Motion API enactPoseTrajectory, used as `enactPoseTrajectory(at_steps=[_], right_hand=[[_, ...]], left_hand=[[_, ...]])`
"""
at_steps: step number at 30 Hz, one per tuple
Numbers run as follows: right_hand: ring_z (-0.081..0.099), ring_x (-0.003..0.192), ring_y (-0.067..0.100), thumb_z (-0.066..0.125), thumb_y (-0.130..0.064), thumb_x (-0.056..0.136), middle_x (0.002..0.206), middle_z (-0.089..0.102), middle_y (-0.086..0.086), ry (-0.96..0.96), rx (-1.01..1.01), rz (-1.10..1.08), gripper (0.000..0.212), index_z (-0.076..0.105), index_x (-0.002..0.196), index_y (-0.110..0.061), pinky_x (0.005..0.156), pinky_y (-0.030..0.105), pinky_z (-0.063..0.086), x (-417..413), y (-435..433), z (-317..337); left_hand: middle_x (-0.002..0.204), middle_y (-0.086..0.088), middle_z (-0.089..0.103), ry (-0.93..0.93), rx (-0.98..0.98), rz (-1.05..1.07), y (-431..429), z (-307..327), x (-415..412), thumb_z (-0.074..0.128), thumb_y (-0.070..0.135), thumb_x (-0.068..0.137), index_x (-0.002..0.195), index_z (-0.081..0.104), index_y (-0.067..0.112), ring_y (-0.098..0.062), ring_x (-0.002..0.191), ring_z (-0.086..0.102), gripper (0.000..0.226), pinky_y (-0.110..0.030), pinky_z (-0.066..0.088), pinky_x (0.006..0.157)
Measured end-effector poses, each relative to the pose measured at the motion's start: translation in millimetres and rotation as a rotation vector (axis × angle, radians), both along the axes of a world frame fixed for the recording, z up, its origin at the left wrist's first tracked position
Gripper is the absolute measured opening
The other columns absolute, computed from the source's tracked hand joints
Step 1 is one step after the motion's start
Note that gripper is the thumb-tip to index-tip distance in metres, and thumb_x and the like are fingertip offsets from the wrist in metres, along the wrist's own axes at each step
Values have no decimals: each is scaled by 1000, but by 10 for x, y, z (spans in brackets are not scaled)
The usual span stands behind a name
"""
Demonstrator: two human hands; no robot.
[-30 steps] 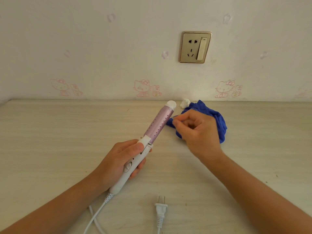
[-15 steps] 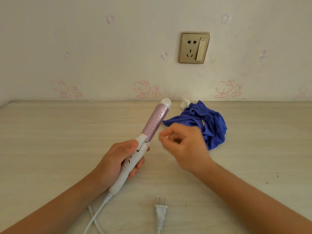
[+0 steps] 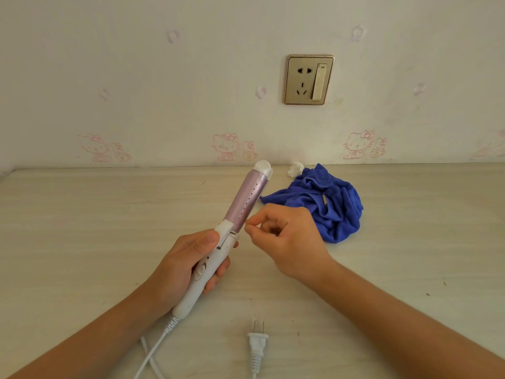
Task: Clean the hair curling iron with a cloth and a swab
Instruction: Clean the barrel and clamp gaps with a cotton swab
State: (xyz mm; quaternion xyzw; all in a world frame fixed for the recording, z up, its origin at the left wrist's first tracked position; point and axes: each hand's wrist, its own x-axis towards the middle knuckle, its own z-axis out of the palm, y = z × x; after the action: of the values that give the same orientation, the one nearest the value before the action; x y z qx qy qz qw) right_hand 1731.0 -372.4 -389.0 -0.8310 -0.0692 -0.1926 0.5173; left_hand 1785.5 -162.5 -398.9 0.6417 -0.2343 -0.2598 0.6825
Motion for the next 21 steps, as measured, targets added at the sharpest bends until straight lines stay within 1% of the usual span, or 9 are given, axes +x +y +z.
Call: enactPoseTrajectory(at_steps=[1, 5, 8, 10, 12, 14, 16, 18, 21], right_hand=[[39, 43, 5, 73, -11, 91, 49, 51, 0, -4, 19, -22, 12, 72, 81, -18, 49, 15, 37, 17, -48, 32], [36, 43, 4, 72, -9, 90, 43, 47, -12, -44, 166, -176, 14, 72, 78, -16, 49, 16, 36, 66, -256, 121], [38, 42, 4, 73, -14, 89, 46, 51, -3, 11, 96, -32, 12, 71, 78, -18, 47, 16, 36, 3, -101, 55], [40, 41, 4, 73, -17, 91, 48, 54, -5, 29, 0, 63, 13, 71, 79, -21, 47, 13, 36, -57, 47, -13], [40, 41, 5, 73, -17, 92, 48, 52, -6, 30, -35, 62, 14, 71, 79, -23, 48, 12, 36, -49, 43, -3], [38, 42, 5, 73, -11, 91, 47, 51, -6, 18, 5, -34, 13, 72, 79, -15, 49, 13, 35, 14, -115, 85], [38, 45, 8, 72, -5, 90, 48, 51, 7, -20, 129, -180, 13, 73, 78, -11, 48, 17, 35, 80, -318, 174], [40, 47, 12, 72, -9, 88, 51, 53, 13, -35, 178, -227, 11, 72, 77, -11, 48, 22, 37, 88, -376, 200], [40, 43, 4, 72, -15, 88, 48, 54, -7, -4, 36, -37, 9, 71, 79, -15, 49, 14, 37, -4, -142, 78]], left_hand=[[69, -15, 60, -4, 4, -8, -4, 2, -4, 55, 58, 90, 107, 72, 4, -20, 47, 49, 59, -27, 42, 43], [70, -15, 60, -8, 7, -33, -6, 3, -21, 59, 61, 89, 107, 73, 4, -19, 48, 50, 61, -26, 43, 44], [70, -16, 60, -6, 11, 9, 7, -1, -13, 59, 63, 88, 107, 72, 3, -21, 48, 49, 65, -27, 42, 44], [69, -17, 59, 8, -7, 25, 10, 3, -6, 64, 69, 84, 107, 70, -1, -22, 46, 48, 74, -27, 41, 43], [69, -17, 60, 6, -7, 20, 0, 10, -3, 66, 73, 80, 106, 71, 0, -21, 46, 48, 78, -27, 42, 43], [69, -15, 60, -15, 9, -7, -11, 13, -9, 65, 73, 80, 106, 73, 4, -20, 47, 50, 74, -26, 43, 43], [68, -14, 60, -19, 19, -24, -18, 16, -13, 64, 71, 82, 106, 74, 6, -19, 47, 50, 70, -25, 43, 43], [67, -14, 60, -10, 25, -16, -14, 10, -10, 60, 64, 86, 106, 74, 6, -20, 46, 49, 63, -25, 43, 42], [67, -15, 59, 13, 5, 2, -3, 9, -14, 55, 57, 88, 105, 73, 3, -20, 44, 48, 60, -25, 42, 41]])
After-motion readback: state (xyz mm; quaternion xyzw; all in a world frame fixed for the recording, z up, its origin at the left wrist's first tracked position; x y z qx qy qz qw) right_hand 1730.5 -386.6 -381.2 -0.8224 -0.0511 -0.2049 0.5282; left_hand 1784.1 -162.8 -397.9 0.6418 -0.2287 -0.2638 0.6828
